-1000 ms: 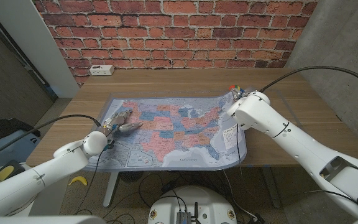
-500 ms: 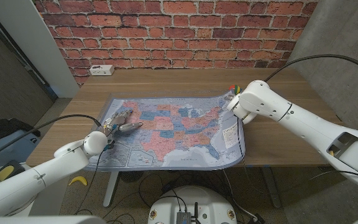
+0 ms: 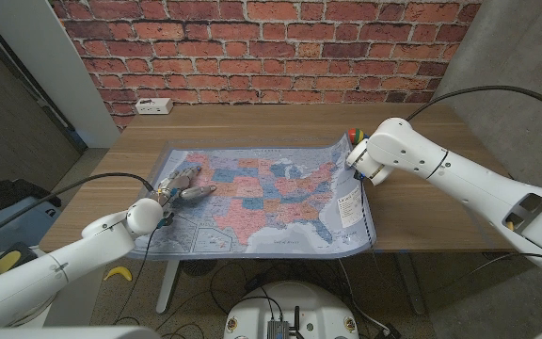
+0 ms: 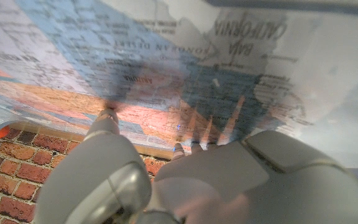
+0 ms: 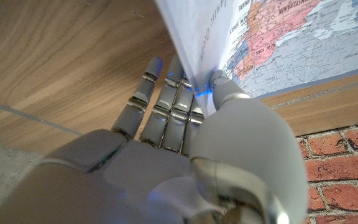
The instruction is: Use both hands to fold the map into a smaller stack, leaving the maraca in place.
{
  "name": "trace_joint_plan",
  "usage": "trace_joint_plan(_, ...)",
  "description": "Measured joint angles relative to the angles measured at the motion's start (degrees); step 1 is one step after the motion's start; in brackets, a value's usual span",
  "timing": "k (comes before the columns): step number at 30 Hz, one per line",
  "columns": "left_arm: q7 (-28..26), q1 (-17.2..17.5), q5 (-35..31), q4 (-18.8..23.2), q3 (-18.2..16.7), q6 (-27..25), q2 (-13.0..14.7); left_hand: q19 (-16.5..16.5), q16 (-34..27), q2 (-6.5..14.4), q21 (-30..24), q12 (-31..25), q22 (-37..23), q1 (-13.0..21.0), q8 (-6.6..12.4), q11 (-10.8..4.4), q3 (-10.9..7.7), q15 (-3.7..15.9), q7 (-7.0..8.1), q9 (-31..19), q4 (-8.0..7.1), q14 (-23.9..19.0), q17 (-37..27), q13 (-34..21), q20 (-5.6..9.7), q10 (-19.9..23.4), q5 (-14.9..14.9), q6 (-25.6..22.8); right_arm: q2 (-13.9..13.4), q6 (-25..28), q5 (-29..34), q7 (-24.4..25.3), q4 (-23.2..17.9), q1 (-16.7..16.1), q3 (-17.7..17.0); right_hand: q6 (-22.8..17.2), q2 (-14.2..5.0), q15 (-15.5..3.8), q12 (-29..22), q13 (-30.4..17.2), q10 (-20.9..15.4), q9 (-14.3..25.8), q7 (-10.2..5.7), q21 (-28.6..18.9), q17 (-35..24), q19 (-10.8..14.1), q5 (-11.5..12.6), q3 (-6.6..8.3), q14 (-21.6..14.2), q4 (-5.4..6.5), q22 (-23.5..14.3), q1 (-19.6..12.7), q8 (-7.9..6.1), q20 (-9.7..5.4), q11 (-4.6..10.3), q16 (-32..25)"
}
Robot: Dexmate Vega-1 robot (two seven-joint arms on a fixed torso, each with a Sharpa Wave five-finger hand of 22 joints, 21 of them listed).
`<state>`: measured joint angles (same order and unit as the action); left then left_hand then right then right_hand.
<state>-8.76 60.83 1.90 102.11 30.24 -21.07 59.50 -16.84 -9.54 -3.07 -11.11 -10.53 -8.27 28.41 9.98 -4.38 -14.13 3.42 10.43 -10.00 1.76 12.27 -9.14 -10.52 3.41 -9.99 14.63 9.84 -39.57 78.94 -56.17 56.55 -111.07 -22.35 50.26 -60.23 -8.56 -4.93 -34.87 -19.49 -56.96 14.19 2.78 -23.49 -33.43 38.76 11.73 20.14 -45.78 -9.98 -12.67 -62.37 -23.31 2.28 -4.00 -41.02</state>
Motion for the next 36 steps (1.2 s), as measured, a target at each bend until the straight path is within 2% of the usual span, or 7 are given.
trace_joint_plan(6, 0.0, 0.94, 0.19, 0.6, -0.65, 1.23, 0.46, 0.0, 0.0, 0.22, 0.0, -1.0, 0.0, -0.36, 0.63, 0.01, 0.5, 0.19, 0.0, 0.0, -0.02, -0.19, 0.0, 0.0, 0.0, -0.01, 0.18, 0.0, -0.19, 0.42, 4.84, -0.16, -2.57, -1.42, -0.31, -1.11, 0.18, -0.4, -2.14, -1.53, -2.02, 0.99, 1.11, -1.38, -1.49, 1.8, -0.48, -0.01, -1.84, 0.0, -0.27, -1.37, -1.21, 0.42, 0.21, -1.18)
trace_joint_plan(16, -1.19, 2.39, 0.31, 2.08, -1.56, 2.8, 1.21, 0.36, -1.62, 0.23, -1.92, -1.96, -0.17, -0.35, 0.84, 0.4, 0.89, 0.16, 0.0, 0.0, -0.1, -1.06, -0.12, -0.31, 0.31, 0.41, 0.21, 0.0, -3.39, 0.83, 5.44, 4.62, -7.62, -1.92, 0.07, -1.5, 0.49, -0.19, -3.46, -2.8, -3.04, 1.98, 1.52, -2.5, -1.76, 2.52, -0.88, 0.35, -2.69, 0.37, -0.53, -2.12, -1.93, 0.48, 0.42, -1.18)
trace_joint_plan(19, -1.21, 2.59, 0.08, 2.45, -1.57, 3.05, 1.28, 0.59, -1.62, 0.23, -2.02, -1.75, -0.2, -0.35, 0.84, 0.29, 0.89, 0.07, 0.0, 0.0, -0.1, -1.18, -0.13, -0.22, 0.53, 0.31, 0.21, 0.0, -4.43, 0.88, 7.34, 5.54, -9.74, -3.55, -1.51, -1.73, 0.71, 0.02, -4.12, -3.33, -3.64, 2.26, 1.76, -3.3, -1.76, 3.57, -0.89, 0.37, -3.48, 0.34, -0.75, -2.34, -2.27, 0.74, 0.62, -1.18)
trace_joint_plan(21, -1.21, 2.58, -0.09, 2.55, -1.58, 3.07, 1.28, 1.62, -1.62, 0.23, -2.02, -1.75, -0.23, -0.35, 0.84, 0.29, 0.89, -0.09, 0.0, 0.0, -0.1, -1.64, -0.61, -0.13, 1.53, 0.31, 0.21, 0.0, -4.8, 0.91, 8.79, 5.9, -11.02, -4.92, -2.82, -1.91, 0.97, 0.12, -4.49, -3.67, -3.87, 2.28, 1.94, -3.62, -1.76, 3.65, -0.93, 0.81, -4.38, 0.32, -0.79, -2.6, -2.28, 0.78, 0.84, -1.18)
trace_joint_plan(27, -0.8, 2.17, -1.28, 3.05, -1.0, 3.17, 1.14, 1.9, -1.43, 0.23, -1.97, -1.53, -1.88, -0.35, 0.84, 0.29, 1.07, -0.63, 0.0, 0.0, 0.08, -1.79, -0.62, -0.12, 1.77, 0.31, 0.2, 0.0, -4.83, 0.95, 14.54, 6.6, -13.86, -9.06, -6.39, -2.04, 1.25, 0.21, -5.23, -4.55, -4.26, 2.3, 2.03, -4.68, -1.69, 4.79, -1.11, 1.12, -4.72, 0.47, -0.79, -2.87, -2.61, 0.72, 1.24, -0.99)
trace_joint_plan(32, -0.76, 2.01, -2.26, 3.34, -0.67, 2.89, 0.91, 0.69, -1.06, 0.23, -0.71, -1.52, -2.6, -0.35, 0.83, 0.28, 1.6, -1.14, 0.0, 0.0, 0.14, -1.68, -0.62, -0.02, -0.43, 0.3, 0.48, 0.0, -3.99, 0.97, 20.1, 6.91, -15.58, -12.03, -8.8, -2.24, 1.73, 0.22, -5.67, -5.22, -4.88, 2.33, 2.22, -5.13, -1.59, 4.87, -1.16, 1.35, -5.31, 0.71, -1.06, -2.39, -3.6, 0.79, 1.24, -0.5)
trace_joint_plan(36, -0.87, 1.91, -3.04, 3.55, -0.49, 2.55, 0.76, 0.43, -1.06, 0.22, -0.33, -1.51, -2.37, -0.36, 0.83, 0.28, 1.79, -1.43, 0.0, 0.0, -0.05, -1.54, -0.62, 0.02, -0.7, 0.3, 0.49, 0.0, -3.35, 0.99, 23.05, 7.06, -16.91, -14.13, -10.53, -2.45, 1.95, 0.21, -6.13, -5.73, -5.18, 2.36, 2.03, -5.56, -1.33, 5.17, -1.17, 1.78, -5.93, 0.64, -1.06, -2.17, -3.92, 0.49, 1.54, -0.13)
